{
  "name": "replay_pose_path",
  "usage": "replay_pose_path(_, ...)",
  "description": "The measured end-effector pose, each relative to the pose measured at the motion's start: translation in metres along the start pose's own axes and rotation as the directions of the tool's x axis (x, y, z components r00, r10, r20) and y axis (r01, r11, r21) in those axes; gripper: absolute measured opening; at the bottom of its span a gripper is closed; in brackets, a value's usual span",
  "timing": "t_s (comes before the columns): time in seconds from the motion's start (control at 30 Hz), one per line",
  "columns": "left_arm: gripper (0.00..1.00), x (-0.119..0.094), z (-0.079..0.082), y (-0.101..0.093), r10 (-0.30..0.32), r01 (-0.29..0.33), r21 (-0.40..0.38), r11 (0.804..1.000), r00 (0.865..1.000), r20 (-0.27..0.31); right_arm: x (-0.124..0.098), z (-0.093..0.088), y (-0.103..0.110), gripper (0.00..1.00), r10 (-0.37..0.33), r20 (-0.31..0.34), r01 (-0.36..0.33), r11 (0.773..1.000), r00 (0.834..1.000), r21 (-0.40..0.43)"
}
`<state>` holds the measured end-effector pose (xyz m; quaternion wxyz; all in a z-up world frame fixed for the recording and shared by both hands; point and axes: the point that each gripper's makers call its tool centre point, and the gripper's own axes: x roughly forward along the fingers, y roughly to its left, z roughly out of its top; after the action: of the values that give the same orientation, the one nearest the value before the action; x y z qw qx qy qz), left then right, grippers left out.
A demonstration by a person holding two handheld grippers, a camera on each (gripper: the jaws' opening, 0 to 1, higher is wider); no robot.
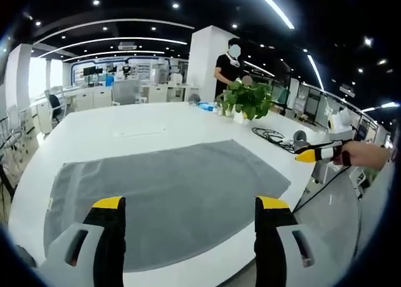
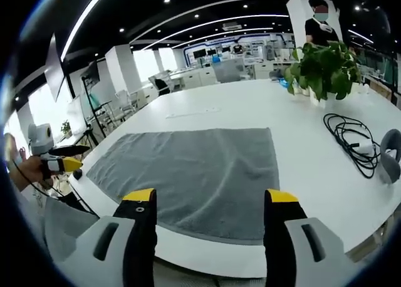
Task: Fold the towel on the table until its edges align and the towel forms a compact rectangular stack.
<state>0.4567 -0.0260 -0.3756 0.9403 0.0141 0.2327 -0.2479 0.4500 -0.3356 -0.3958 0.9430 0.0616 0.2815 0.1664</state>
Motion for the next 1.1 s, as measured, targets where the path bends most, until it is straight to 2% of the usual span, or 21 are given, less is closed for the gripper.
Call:
replay_pose_path(0.13, 0.87, 0.003, -0.005, -0.004, -0.016, 0.017, 0.021, 1.0, 1.0, -0.023, 0.001, 0.004, -0.004, 0.69, 0.002, 0.003, -0.002, 1.0, 1.0, 0.0)
replay_pose_path(0.23, 0.87, 0.004, -0.004, -0.01, -0.032, 0.032, 0.019, 0.999, 0.999, -0.02, 0.003, 0.011, -0.004, 0.69, 0.018, 0.021, -0.019, 0.999, 1.0, 0.03)
replay_pose_path(0.77, 0.86, 0.02, 0.0, -0.043, -0.106, 0.107, 0.033, 0.994, 0.994, -0.023, 0.014, 0.032, -0.008, 0.68, 0.033, 0.03, -0.032, 0.999, 0.999, -0.021)
replay_pose_path(1.1, 0.85, 0.028, 0.0, -0.06, -0.17, 0.173, 0.068, 0.983, 0.984, -0.044, 0.014, 0.033, -0.008, 0.67, 0.026, 0.022, -0.025, 0.999, 0.999, -0.023)
